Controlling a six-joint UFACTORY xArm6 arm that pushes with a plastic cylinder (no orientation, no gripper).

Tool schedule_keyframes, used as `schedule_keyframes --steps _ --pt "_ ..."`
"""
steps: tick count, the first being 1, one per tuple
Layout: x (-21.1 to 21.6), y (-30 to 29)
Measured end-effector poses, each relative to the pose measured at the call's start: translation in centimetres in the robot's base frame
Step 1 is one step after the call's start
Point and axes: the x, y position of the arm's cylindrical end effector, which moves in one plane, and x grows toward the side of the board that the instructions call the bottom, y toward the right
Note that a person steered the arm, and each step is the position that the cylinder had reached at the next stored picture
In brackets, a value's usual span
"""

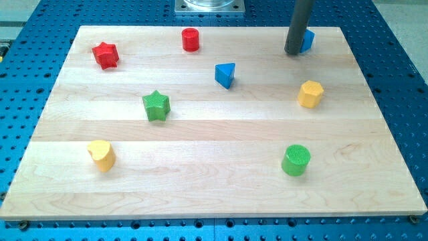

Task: Nudge the yellow hexagon

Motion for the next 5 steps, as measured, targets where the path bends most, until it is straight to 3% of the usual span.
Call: schedule_keyframes --steps 2,5 --pt "9.9 1.4" --pt "10.9 6.0"
